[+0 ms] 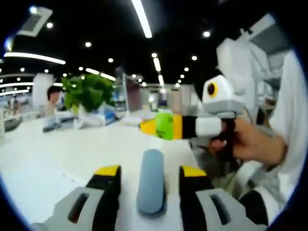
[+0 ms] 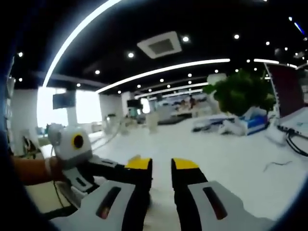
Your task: Pick up the paper insert the paper into the punch align the paper edges press the punch to punch holes
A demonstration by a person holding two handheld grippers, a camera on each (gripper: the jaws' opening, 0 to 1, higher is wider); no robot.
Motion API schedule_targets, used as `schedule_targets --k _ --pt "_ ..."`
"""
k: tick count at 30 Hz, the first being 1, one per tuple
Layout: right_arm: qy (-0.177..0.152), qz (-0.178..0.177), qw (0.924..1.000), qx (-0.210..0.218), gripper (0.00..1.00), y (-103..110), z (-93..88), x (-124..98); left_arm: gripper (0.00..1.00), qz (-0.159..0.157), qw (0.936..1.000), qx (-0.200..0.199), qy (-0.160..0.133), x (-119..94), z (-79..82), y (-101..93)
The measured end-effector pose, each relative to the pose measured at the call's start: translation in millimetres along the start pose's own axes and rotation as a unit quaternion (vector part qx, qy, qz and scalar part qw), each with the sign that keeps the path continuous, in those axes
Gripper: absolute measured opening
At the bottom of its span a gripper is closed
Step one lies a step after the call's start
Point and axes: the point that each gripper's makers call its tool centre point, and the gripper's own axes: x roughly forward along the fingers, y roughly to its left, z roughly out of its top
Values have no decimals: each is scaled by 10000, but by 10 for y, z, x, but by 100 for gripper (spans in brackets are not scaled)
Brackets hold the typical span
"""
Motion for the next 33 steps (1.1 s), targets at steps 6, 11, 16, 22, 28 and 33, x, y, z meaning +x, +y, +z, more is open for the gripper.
schedule_targets --k 6,11,16,22,28,33 --pt "-27 -18 10000 17 22 -22 15 -31 49 -35 9999 137 33 11 -11 -17" --pt "-43 -91 9999 62 24 -95 24 -89 52 -31 9999 132 81 10 -22 -20" --pt "-59 -100 9999 112 24 -132 28 -141 56 -87 9999 100 50 4 -9 30" --pt "-32 -98 9999 123 24 -186 33 -202 61 -46 10000 55 -10 5 25 263" --pt "-28 -109 9999 131 24 -231 29 -260 62 -11 9997 -124 -203 19 154 193" --pt "-46 -75 9997 233 24 -242 38 -270 64 107 9998 -72 -179 -32 181 197"
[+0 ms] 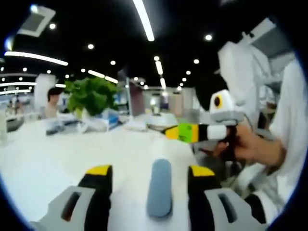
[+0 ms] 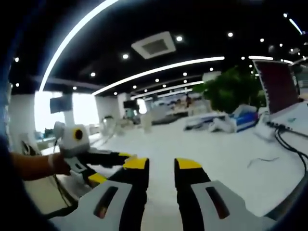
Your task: Pick up the paper insert the paper into the punch align the paper edges press the punch to punch holes
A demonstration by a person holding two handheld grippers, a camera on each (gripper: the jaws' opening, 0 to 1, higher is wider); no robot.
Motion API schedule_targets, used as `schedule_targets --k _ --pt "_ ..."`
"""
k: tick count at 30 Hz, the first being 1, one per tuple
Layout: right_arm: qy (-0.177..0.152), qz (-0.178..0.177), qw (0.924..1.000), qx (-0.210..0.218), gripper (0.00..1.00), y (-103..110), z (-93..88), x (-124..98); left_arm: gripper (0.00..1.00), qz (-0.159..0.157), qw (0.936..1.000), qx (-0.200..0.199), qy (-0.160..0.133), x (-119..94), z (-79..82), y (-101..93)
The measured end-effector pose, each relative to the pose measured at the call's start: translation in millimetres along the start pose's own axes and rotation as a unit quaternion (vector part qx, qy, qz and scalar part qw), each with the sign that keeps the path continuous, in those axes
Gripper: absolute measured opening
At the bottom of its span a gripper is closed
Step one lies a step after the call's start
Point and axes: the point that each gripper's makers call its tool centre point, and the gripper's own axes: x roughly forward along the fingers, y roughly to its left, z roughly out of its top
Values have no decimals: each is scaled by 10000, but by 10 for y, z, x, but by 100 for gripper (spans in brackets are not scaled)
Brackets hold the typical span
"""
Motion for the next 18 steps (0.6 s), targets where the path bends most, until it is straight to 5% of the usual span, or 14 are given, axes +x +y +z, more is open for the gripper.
schedule_targets --k 8,18 --pt "44 -20 10000 -8 24 -30 -36 -20 65 23 9997 -52 -233 -65 176 -119" --pt "70 -7 10000 -21 24 -41 -23 -70 66 -5 9995 -123 -287 -252 190 -273"
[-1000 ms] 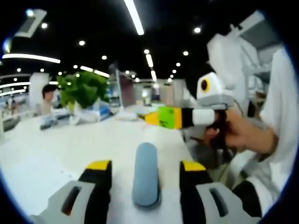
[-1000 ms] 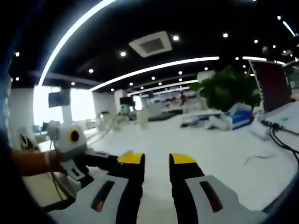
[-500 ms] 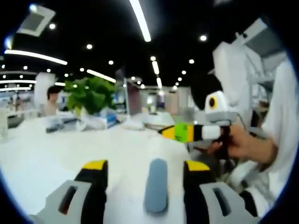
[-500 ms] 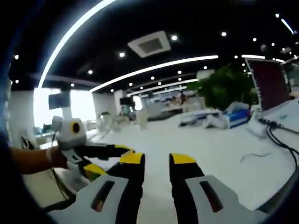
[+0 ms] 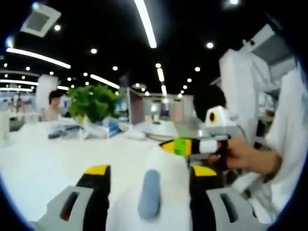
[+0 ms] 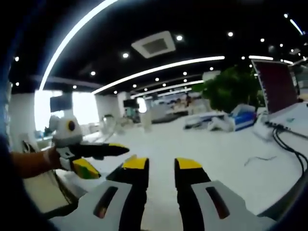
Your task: Pick up the paper insert the paper into the punch align the paper edges press the punch to punch holes
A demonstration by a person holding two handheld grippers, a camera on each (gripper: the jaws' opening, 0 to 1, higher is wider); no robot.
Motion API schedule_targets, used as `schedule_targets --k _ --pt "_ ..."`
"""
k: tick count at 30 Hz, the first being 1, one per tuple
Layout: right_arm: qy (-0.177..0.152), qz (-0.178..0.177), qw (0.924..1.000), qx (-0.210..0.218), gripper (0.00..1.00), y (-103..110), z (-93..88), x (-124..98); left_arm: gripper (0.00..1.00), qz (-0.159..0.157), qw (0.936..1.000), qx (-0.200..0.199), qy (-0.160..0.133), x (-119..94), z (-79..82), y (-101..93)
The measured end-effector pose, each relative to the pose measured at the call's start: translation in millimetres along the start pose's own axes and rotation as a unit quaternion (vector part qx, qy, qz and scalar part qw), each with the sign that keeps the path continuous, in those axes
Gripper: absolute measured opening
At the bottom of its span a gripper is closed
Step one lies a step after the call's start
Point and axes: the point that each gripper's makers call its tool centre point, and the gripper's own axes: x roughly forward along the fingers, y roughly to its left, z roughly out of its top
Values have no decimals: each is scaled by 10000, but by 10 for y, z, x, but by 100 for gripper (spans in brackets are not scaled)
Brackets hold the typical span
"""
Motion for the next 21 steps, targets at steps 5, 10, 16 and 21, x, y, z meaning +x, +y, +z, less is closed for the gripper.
schedule_targets --k 5,10,16,21 --pt "31 -1 10000 -52 24 7 -1 -19 66 60 10000 51 -16 -153 1 -42" --pt "68 18 9999 -101 25 36 -12 -27 65 197 9998 65 37 -330 -70 34" --pt "51 55 10000 -66 25 79 -2 -53 65 368 9993 36 72 -586 -161 75" --pt "114 91 9998 -115 25 118 -34 -48 63 513 9987 56 51 -782 -171 130"
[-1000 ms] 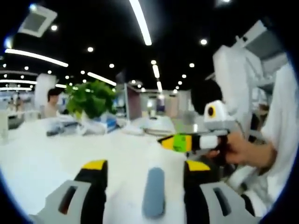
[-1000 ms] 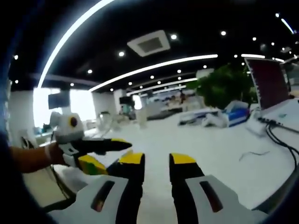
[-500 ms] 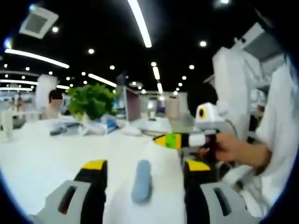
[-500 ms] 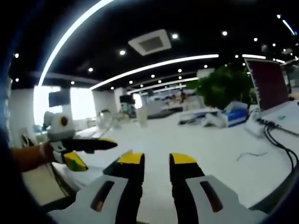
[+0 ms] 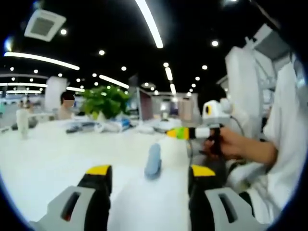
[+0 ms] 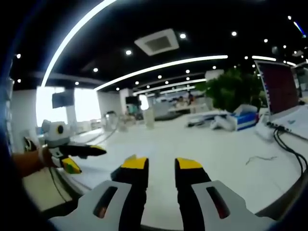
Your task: Pick up the paper insert the paper into the punch align the paper edges press the punch to punch holes
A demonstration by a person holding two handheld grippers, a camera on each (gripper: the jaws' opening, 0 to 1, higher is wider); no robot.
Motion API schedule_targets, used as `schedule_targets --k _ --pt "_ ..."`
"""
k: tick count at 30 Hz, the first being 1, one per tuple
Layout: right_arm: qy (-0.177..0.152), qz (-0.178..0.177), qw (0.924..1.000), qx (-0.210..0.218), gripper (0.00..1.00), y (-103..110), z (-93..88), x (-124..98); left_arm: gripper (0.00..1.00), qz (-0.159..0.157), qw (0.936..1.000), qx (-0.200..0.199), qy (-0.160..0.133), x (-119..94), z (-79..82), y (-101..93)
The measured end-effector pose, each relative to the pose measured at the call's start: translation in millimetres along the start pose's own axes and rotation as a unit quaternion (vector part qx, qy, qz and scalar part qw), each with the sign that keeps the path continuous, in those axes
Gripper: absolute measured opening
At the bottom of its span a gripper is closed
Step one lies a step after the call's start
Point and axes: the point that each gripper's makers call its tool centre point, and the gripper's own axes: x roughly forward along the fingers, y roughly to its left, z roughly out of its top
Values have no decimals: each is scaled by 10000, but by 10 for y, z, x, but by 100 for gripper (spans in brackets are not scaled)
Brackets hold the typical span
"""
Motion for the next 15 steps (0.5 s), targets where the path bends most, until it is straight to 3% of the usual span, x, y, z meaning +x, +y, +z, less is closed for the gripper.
schedule_targets --k 15 --pt "108 4 9999 -54 25 18 -82 -30 62 212 9997 22 91 -277 -123 184"
